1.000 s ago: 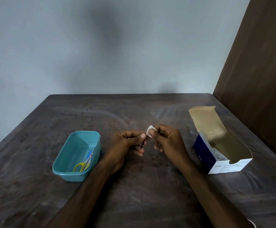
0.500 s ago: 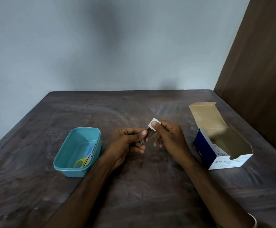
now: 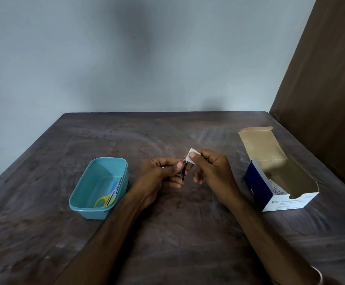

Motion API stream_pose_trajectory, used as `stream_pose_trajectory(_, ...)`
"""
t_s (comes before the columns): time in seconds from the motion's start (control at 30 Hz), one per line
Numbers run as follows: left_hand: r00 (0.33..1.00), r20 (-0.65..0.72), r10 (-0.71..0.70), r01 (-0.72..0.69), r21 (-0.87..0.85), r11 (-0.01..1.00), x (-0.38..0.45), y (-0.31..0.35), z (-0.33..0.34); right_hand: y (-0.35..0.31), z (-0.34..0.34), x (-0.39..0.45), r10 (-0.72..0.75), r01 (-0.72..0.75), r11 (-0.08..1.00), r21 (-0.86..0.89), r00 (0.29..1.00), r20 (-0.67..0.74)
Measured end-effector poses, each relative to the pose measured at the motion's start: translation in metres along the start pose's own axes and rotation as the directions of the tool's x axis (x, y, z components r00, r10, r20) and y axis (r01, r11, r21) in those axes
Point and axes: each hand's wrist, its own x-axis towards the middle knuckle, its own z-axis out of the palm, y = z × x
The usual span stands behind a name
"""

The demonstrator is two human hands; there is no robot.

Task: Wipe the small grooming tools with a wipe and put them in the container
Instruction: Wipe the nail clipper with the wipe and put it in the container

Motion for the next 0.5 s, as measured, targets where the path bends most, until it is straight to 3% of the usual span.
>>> stream_pose_trajectory(0.37, 0.995, -0.1, 0.032, -0.042, -0.107, 0.993, 0.002, 0.0002, 0.0003, 0.0019, -0.008, 0.0025, 0.081, -0.075, 0.992, 0.101, 0.995, -0.062)
stream_pose_trajectory(0.5, 0.989, -0.132, 0.062, -0.077, -0.108, 0.991, 0.0016, 0.0013, 0.001, 0.0025, -0.0056, 0.0014, 0.148, -0.149, 0.982, 0.113, 0.989, 0.016)
